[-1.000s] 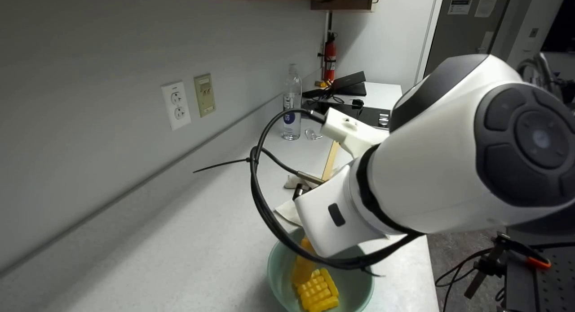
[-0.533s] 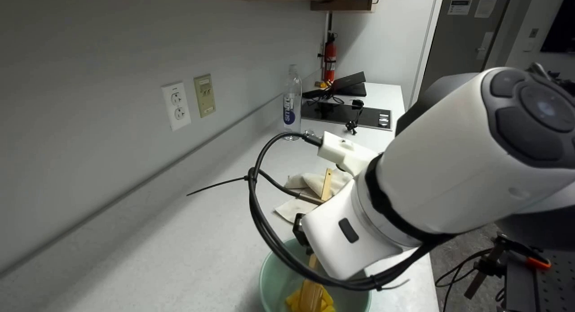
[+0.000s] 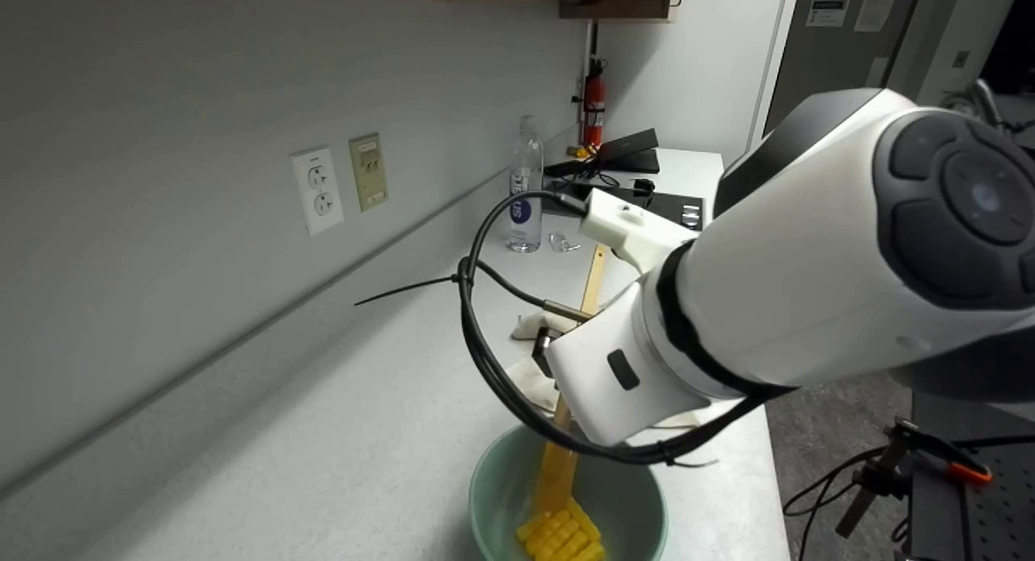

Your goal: Use the spatula to stir the contents of the blue bowl

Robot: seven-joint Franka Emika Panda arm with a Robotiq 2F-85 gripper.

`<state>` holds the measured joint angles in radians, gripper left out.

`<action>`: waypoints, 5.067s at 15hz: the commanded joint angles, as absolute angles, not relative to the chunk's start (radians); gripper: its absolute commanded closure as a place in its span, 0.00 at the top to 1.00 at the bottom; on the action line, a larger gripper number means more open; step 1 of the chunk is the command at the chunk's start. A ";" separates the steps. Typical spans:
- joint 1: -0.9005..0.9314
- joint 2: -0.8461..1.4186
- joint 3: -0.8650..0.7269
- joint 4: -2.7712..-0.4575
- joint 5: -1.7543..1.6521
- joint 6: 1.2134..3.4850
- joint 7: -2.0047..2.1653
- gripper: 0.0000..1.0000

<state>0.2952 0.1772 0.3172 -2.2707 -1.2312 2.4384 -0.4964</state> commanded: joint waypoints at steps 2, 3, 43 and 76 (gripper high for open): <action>0.322 0.130 0.315 -2.275 -1.370 2.307 -0.418 0.05; 0.323 0.128 0.318 -2.276 -1.385 2.286 -0.408 0.05; 0.298 0.152 0.323 -2.274 -1.228 2.430 -0.381 0.05; 0.360 0.213 0.359 -2.245 -1.437 2.192 -0.238 0.05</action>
<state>0.3677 0.2192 0.3481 -2.2434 -1.4610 2.1572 -0.2312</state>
